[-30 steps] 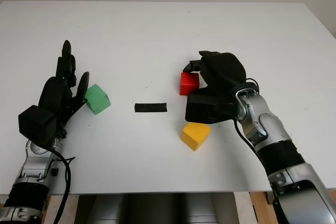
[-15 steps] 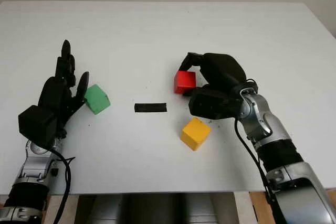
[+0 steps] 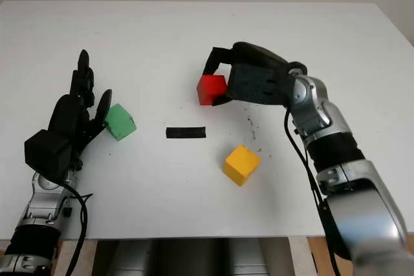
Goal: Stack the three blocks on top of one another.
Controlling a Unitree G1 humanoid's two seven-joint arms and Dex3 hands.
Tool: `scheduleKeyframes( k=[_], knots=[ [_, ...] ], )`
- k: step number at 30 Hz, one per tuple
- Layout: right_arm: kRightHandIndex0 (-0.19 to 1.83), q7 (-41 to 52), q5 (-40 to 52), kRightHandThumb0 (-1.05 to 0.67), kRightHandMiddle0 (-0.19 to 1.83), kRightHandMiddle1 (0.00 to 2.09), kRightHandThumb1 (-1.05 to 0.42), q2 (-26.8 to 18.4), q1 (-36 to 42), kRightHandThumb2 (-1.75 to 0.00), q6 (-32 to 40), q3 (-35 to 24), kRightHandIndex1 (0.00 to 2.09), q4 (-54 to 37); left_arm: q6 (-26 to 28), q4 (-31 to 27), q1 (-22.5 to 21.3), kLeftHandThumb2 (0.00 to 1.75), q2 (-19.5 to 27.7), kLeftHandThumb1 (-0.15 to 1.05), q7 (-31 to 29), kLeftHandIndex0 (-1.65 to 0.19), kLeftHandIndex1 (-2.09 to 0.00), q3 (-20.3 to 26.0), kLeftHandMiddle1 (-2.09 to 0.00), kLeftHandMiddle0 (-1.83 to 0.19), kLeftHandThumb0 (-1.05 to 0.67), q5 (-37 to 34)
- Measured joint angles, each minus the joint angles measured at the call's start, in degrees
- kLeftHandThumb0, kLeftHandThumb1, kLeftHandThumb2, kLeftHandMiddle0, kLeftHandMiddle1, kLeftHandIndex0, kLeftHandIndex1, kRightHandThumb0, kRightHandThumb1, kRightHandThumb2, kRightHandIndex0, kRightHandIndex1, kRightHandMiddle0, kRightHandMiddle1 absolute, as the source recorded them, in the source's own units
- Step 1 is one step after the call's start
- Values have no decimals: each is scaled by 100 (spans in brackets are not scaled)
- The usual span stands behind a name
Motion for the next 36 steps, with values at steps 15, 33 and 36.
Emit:
scheduleKeyframes(
  k=[15, 33, 36],
  knots=[
    [27, 554, -37, -49, 40, 147, -93, 127, 1, -6, -274, 305, 3, -93, -3, -7, 0, 53, -24, 105, 83, 17, -5, -20, -5, 17, -73, 0],
    [25, 581, -43, -50, 41, 158, -94, 298, 62, -5, -718, 450, 5, 2, 54, -61, 0, 54, -22, 105, 111, 16, -6, -19, -5, 16, -73, 18],
    [25, 537, -54, -48, 41, 157, -93, 353, 84, -5, -793, 495, 5, 81, 48, -64, 0, 54, -22, 105, 105, 17, -5, -19, -5, 17, -73, 6]
  ],
)
